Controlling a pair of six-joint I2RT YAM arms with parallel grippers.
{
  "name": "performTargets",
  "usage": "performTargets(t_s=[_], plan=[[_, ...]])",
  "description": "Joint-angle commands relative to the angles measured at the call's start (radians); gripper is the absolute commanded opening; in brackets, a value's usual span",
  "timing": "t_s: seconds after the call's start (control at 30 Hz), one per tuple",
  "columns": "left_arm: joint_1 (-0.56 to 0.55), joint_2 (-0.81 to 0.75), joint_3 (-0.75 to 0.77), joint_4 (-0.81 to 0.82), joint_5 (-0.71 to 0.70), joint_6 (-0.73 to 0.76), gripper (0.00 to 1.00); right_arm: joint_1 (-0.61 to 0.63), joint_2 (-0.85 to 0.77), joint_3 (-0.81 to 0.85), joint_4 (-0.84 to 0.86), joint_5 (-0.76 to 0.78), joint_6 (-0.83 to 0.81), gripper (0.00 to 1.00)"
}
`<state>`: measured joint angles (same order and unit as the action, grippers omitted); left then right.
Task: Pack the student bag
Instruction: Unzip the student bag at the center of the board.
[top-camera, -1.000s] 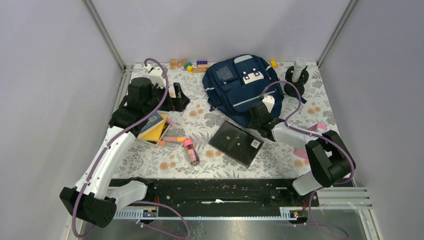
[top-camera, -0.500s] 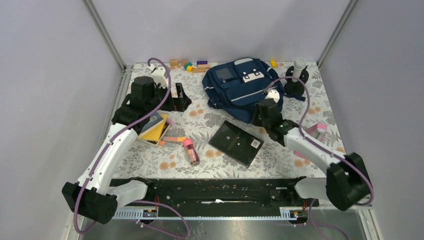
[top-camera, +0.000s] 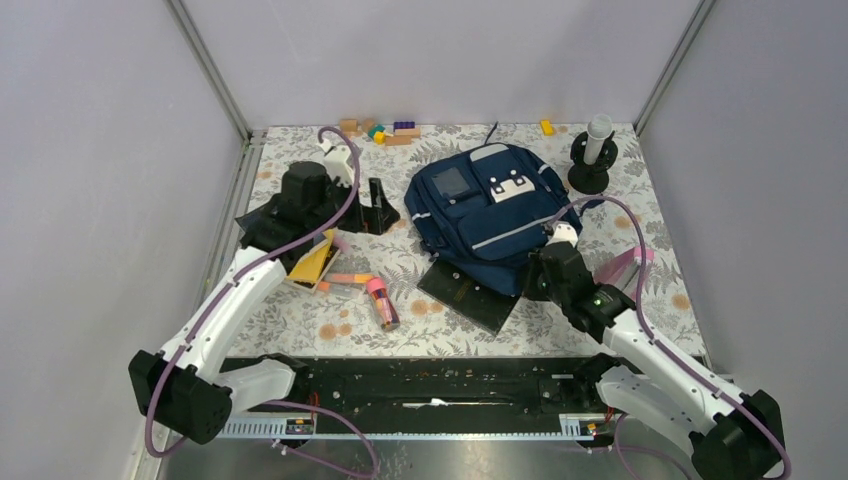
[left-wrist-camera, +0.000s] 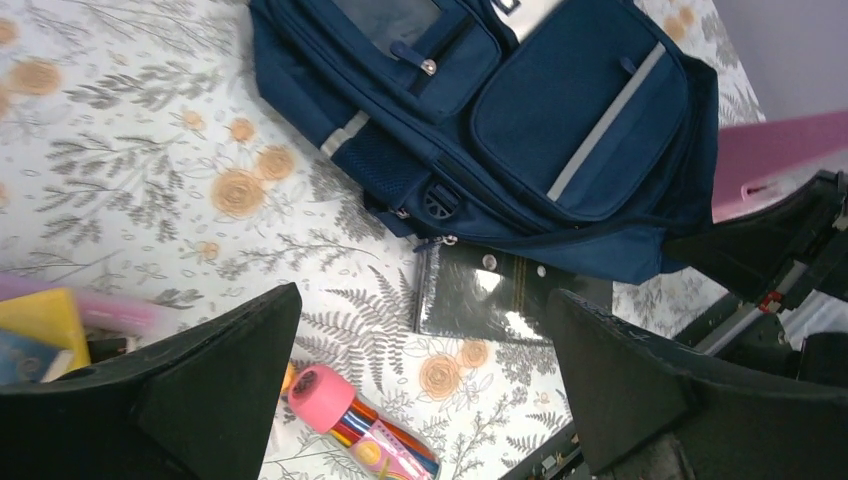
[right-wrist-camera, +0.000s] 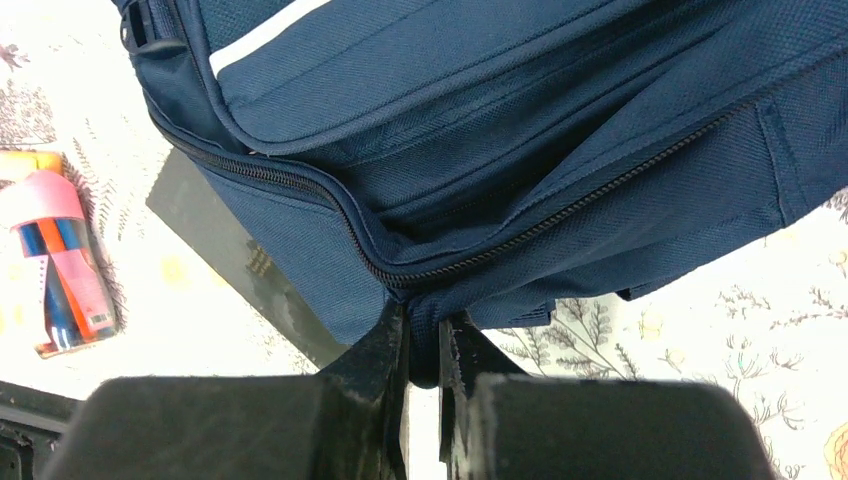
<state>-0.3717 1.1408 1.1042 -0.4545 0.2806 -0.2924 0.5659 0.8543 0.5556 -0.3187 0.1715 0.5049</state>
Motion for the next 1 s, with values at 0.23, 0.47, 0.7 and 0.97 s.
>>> performTargets(t_s=[0.23, 0.47, 0.7, 0.97], plan=[[-0.167, -0.138, -0.418, 0.53, -0.007, -0.178, 0.99, 0.013, -0.091, -0.048, -0.026, 0.056, 0.071, 0.36], [-0.237, 0.01, -0.544, 0.813, 0.045, -0.112, 0.99, 0.011, -0.165, -0.041, -0.072, 0.057, 0.057, 0.81], [-0.264, 0.237, -0.459, 0.841, 0.027, -0.12, 0.91, 0.012, -0.301, -0.064, -0.121, 0.065, 0.078, 0.86], [-0.264, 0.433, -0.352, 0.802, -0.005, -0.043, 0.82, 0.012, -0.331, -0.035, -0.153, 0.039, 0.081, 0.86]])
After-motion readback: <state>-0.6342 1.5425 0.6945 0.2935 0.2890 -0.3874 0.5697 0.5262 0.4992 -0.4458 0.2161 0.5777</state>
